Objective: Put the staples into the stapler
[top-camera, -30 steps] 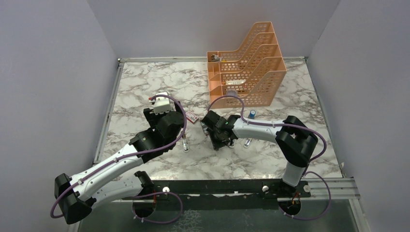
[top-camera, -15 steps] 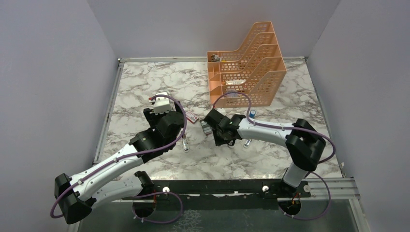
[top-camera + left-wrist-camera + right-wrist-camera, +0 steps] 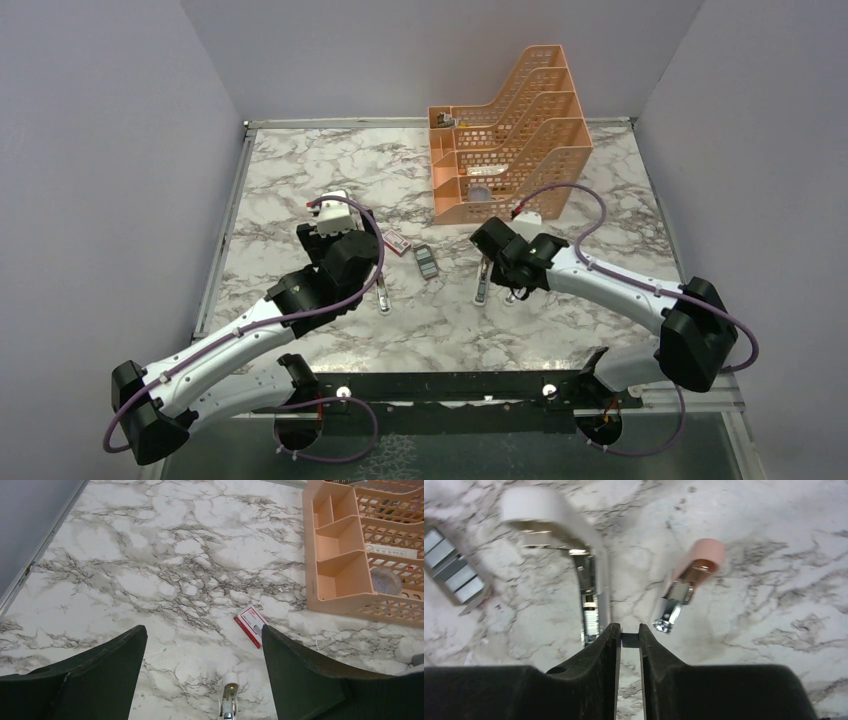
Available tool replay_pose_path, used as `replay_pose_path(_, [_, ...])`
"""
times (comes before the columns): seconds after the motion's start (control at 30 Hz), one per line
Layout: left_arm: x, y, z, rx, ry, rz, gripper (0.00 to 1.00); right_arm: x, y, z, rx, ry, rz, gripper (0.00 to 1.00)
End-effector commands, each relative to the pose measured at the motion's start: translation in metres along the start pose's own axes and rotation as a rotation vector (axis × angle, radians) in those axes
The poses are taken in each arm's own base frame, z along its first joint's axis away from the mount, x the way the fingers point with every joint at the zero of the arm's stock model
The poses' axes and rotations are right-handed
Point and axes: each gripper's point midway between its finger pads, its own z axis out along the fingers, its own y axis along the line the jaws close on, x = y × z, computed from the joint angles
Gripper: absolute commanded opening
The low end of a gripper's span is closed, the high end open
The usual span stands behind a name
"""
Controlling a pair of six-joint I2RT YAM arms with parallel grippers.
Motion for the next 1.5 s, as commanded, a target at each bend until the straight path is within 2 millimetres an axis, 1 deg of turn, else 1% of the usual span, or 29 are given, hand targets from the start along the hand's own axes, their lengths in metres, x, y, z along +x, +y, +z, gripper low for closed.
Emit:
replay_pose_path(0.0, [-0.002,-0.004,-0.002,0.035,0.001,-0.045,0.86,-0.007,-0.044,-0.001,0.139,-0.063,0.162,0.24])
replay_pose_path(0.17, [0.000,-0.006,-0.003,0.049,0.009,-0.048,0.86,-0.003,-0.055,0.002,0.168,-0.082,0.262,0.23])
replay_pose_path(0.47, [0.003,-0.009,-0.004,0.070,0.020,-0.052,0.86,0.008,-0.062,0.014,0.226,-0.082,0.365,0.23])
replay_pose_path(0.6, [0.004,-0.011,-0.003,0.075,0.023,-0.054,0.86,0.011,-0.059,0.020,0.234,-0.070,0.363,0.23])
replay_pose_path(0.87, [0.006,-0.011,-0.003,0.077,0.027,-0.050,0.86,0.018,-0.062,0.027,0.276,-0.059,0.382,0.23])
replay_pose_path(1.3, [0.006,-0.012,-0.003,0.079,0.027,-0.048,0.86,0.021,-0.063,0.033,0.302,-0.054,0.378,0.23])
replay_pose_path(1.47, [0.006,-0.012,-0.003,0.078,0.027,-0.048,0.86,0.020,-0.060,0.035,0.287,-0.058,0.379,0.23])
